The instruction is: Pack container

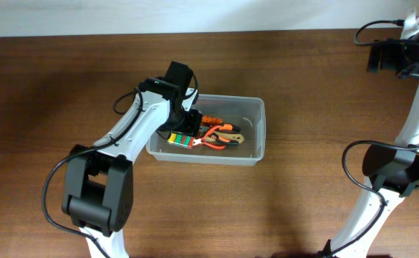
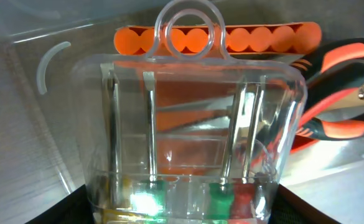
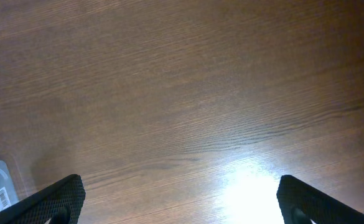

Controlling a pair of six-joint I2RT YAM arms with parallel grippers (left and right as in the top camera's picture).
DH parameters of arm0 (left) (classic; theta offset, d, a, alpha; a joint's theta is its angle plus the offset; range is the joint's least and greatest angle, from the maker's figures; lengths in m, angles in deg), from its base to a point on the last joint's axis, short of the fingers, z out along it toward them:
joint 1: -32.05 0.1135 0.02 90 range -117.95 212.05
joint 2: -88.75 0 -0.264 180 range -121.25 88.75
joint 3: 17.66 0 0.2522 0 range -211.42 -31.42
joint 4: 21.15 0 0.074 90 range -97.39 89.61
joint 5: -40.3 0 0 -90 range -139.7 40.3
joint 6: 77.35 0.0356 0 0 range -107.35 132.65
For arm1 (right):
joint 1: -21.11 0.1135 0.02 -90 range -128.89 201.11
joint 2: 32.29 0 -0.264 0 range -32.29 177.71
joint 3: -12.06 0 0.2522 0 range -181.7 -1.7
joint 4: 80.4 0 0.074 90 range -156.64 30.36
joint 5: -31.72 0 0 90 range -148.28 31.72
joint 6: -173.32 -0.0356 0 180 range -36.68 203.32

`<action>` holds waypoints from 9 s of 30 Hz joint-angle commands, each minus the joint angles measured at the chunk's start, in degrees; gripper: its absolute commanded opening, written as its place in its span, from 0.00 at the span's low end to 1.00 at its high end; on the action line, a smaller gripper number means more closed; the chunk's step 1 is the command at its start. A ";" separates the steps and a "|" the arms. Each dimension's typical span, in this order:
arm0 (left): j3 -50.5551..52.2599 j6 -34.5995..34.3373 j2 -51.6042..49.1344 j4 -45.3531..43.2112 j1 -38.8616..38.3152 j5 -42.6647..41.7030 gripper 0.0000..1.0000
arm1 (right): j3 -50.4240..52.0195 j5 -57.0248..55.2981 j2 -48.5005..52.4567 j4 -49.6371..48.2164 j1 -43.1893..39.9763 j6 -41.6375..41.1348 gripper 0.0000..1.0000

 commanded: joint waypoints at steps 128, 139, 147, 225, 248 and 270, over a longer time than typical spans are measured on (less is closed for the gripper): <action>-42.05 -3.91 -3.93 18.60 17.51 21.42 0.99 | 140.80 11.41 -128.61 -90.01 12.41 -6.56 0.99; -42.05 -3.93 -3.93 18.60 17.51 21.44 0.99 | 148.82 8.96 -129.94 -94.29 12.41 -11.56 0.99; -42.05 -3.93 -3.93 18.60 17.53 21.44 0.99 | 154.31 8.76 -129.94 -97.72 12.44 -12.11 0.99; -17.38 -3.69 37.64 -5.92 17.90 22.67 0.99 | 155.84 9.14 -129.92 -93.15 12.37 -4.28 0.99; 58.42 -3.72 87.95 -35.87 17.90 22.40 0.99 | 155.84 9.14 -129.92 -93.15 12.37 -4.28 0.99; 82.12 -3.72 106.22 -44.52 17.90 14.53 0.99 | 155.84 9.14 -129.92 -93.15 12.37 -4.28 0.99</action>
